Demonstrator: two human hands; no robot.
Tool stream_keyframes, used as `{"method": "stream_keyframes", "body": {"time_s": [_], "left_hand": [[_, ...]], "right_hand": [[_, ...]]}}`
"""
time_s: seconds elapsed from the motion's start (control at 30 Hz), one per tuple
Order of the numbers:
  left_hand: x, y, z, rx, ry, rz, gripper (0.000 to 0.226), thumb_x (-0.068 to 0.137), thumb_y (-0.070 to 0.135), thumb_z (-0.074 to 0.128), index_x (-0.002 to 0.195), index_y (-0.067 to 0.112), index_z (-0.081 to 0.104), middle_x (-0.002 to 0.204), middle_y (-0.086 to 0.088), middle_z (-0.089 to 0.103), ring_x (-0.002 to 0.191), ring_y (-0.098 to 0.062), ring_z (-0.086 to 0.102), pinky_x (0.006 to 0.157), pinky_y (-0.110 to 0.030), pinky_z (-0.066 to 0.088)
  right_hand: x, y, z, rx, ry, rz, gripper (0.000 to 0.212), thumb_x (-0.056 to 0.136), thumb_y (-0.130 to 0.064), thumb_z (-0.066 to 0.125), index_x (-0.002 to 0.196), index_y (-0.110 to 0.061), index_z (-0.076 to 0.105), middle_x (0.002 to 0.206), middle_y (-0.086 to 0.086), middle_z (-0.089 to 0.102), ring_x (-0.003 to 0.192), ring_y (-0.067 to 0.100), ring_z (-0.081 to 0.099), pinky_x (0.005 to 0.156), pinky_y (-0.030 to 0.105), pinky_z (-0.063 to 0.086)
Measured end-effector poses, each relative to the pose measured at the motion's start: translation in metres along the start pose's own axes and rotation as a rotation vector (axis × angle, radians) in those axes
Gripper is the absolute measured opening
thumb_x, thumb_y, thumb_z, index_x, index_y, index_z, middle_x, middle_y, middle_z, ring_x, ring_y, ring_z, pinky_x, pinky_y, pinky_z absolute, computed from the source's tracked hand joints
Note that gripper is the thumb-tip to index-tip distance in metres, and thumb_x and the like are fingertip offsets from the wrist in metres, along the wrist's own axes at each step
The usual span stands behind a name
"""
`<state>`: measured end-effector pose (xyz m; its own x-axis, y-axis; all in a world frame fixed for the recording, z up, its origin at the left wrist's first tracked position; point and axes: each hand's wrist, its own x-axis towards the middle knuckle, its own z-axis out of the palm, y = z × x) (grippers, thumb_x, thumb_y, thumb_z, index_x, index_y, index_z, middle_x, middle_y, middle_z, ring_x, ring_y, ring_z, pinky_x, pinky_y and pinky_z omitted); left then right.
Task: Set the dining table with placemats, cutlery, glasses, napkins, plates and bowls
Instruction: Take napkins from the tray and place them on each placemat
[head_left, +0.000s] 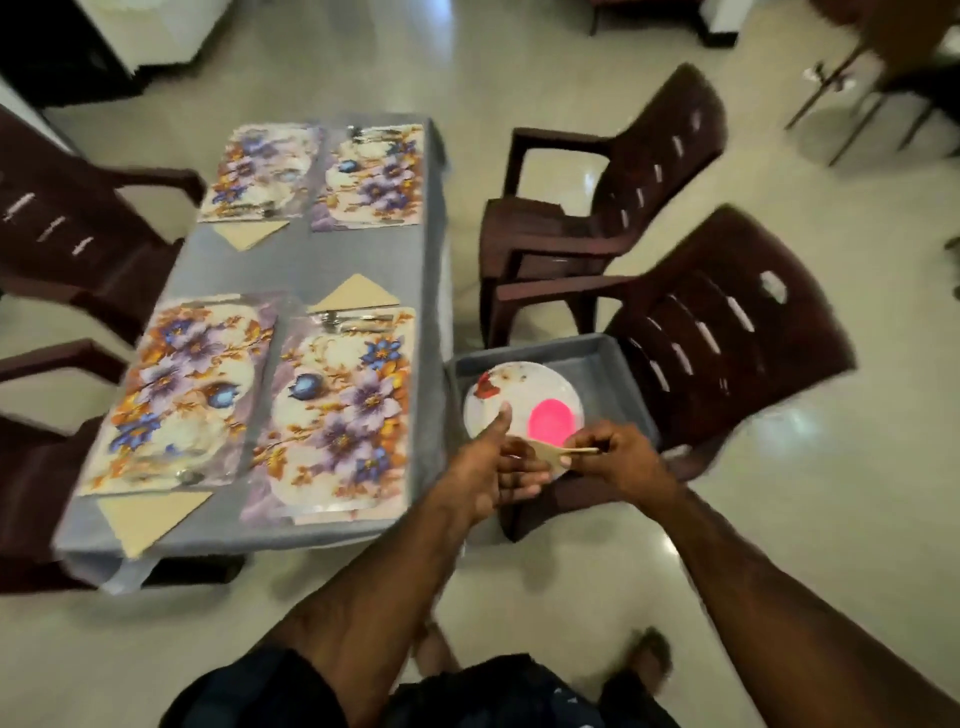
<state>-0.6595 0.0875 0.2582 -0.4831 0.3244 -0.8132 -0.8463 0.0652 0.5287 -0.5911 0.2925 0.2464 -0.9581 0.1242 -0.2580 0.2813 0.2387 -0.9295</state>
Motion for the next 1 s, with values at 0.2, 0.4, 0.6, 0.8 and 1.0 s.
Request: {"method": "stream_keyframes", "body": {"time_s": [0.2,0.4,0.6,0.8,1.0], "left_hand": [[0.05,-0.044,0.216,0.315,-0.122,0.075,0.011,0.096,0.011,0.071,0.104,0.004,0.069,0.096,-0.021,0.077,0.076,-0.031,0.075,0.061,-0.036,0.063],[0.084,-0.074,0.389,0.673,-0.32,0.125,0.02,0.096,0.005,0.067,0.079,0.014,0.062,0.08,-0.009,0.071,0.07,-0.022,0.067,0.059,-0.028,0.057],[0.131,-0.064,0.515,0.99,-0.656,0.072,0.008,0.096,0.009,0.063,0.098,0.003,0.068,0.091,-0.011,0.067,0.078,-0.017,0.066,0.069,-0.027,0.055],[0.217,-0.025,0.631,1.104,-0.695,0.019,0.015,0.1,0.019,0.062,0.107,0.007,0.068,0.107,-0.014,0.072,0.096,-0.03,0.07,0.095,-0.051,0.059],[0.31,0.044,0.741,1.121,-0.539,0.077,0.008,0.095,0.011,0.066,0.097,0.015,0.073,0.092,-0.003,0.069,0.08,-0.017,0.062,0.064,-0.028,0.053]], "right_hand": [[-0.085,0.091,-0.176,-0.113,0.046,0.009,0.03,0.068,-0.012,0.097,0.089,-0.029,0.085,0.096,0.008,0.063,0.078,0.012,0.061,0.074,0.019,0.048],[-0.153,0.145,-0.347,0.09,0.286,0.184,0.007,0.085,-0.02,0.086,0.089,-0.018,0.08,0.091,-0.001,0.073,0.072,0.007,0.058,0.069,0.022,0.046],[-0.145,0.195,-0.462,0.425,0.347,0.398,0.034,0.094,-0.036,0.072,0.127,-0.028,0.069,0.122,-0.004,0.074,0.106,0.015,0.069,0.086,0.034,0.054],[-0.08,0.219,-0.576,0.533,0.396,0.514,0.028,0.093,-0.013,0.074,0.121,-0.008,0.071,0.117,0.014,0.076,0.103,0.03,0.073,0.092,0.047,0.058],[0.001,0.231,-0.705,0.553,0.541,0.618,0.028,0.086,-0.009,0.078,0.11,0.004,0.072,0.109,0.022,0.075,0.098,0.033,0.065,0.091,0.048,0.051]]}}
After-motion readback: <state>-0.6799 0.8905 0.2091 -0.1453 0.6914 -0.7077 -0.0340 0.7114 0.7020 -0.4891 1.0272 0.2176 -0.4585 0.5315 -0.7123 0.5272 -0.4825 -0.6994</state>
